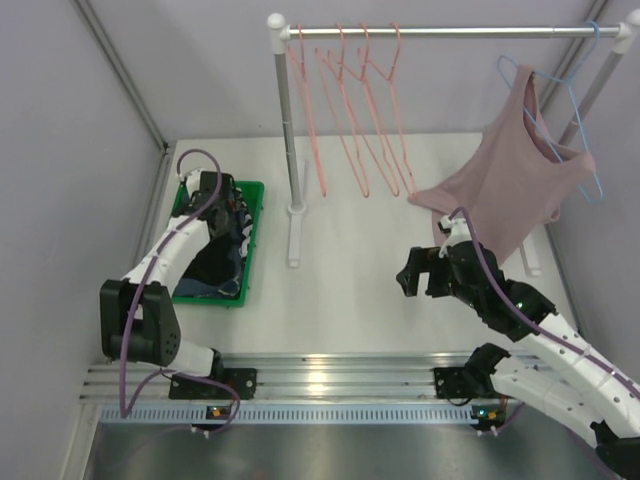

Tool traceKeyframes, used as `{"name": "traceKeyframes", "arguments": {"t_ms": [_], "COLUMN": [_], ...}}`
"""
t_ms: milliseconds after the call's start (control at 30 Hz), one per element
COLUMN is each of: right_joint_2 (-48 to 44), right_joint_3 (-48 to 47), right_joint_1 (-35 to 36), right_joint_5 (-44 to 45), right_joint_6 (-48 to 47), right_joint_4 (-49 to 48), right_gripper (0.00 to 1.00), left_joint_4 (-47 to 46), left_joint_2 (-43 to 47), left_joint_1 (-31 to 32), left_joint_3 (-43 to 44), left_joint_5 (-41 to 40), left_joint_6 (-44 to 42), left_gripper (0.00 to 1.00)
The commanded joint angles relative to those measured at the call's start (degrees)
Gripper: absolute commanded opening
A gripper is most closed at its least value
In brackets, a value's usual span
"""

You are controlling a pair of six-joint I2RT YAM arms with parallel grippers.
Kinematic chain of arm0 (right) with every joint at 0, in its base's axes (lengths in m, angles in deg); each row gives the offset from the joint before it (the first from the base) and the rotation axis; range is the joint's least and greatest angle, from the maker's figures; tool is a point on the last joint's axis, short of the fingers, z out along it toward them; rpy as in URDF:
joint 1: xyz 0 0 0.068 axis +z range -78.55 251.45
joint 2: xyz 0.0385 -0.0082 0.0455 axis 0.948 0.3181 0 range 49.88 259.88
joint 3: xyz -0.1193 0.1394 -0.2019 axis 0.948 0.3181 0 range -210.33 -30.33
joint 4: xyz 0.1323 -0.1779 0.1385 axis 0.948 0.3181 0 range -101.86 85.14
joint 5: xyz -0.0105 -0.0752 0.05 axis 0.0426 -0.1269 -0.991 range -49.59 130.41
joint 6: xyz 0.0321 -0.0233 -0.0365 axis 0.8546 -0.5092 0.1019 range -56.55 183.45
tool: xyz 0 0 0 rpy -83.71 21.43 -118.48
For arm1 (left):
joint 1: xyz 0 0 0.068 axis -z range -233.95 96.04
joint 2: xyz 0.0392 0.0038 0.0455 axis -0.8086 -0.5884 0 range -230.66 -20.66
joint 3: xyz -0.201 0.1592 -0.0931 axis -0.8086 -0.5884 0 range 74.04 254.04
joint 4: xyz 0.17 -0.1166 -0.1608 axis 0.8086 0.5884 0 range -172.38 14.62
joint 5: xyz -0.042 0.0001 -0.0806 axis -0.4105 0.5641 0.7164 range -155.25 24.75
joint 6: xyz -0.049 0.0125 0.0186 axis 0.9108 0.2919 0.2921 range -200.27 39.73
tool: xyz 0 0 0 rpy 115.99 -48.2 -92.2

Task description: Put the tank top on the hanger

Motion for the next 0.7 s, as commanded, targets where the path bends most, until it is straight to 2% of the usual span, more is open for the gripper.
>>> {"name": "traceKeyframes", "arguments": {"t_ms": [0, 133, 167, 233, 267, 300, 500, 667], "right_joint_2": [0.06, 0.15, 0.15, -0.11, -0.20, -0.37, -0.64, -0.73], "right_joint_3": [-0.85, -0.94, -0.94, -0.85, -0.94, -0.85, -1.55, -2.43], "right_joint_1": [0.82, 0.82, 0.82, 0.82, 0.82, 0.73, 0.82, 0.82], "right_joint_5": [-0.77, -1.47, -1.30, -1.21, -1.12, -1.03, -0.86, -0.51], "right_joint_6": [-0.63, -0.46, -0.46, -0.37, -0.28, -0.37, -0.45, -0.89], "right_joint_4": [-1.17, -1.35, -1.35, -1.26, -1.09, -1.09, -0.12, 0.23], "right_gripper": [1.00, 1.00, 1.00, 1.00, 1.00, 1.00, 1.00, 1.00], "left_joint_4": [-2.30, -2.22, -2.22, -2.22, -2.13, -1.61, 0.15, 5.41], "left_joint_2": [3.60, 5.10, 6.06, 6.77, 7.47, 7.82, 12.74, 16.61], "left_joint_1": [-0.35, -0.34, -0.35, -0.34, -0.35, -0.26, -0.17, 0.18], "left_joint_3": [-0.60, -1.31, -1.48, -1.66, -1.57, -1.40, 1.32, 8.61], "left_joint_5": [0.55, 1.52, 1.87, 2.40, 2.67, 2.93, 7.94, 13.81], "left_joint_6": [-2.54, -4.21, -4.65, -4.74, -4.83, -4.74, -5.53, -7.28], "left_gripper": [0.27, 0.25, 0.20, 0.20, 0.05, 0.00, 0.00, 0.00]}}
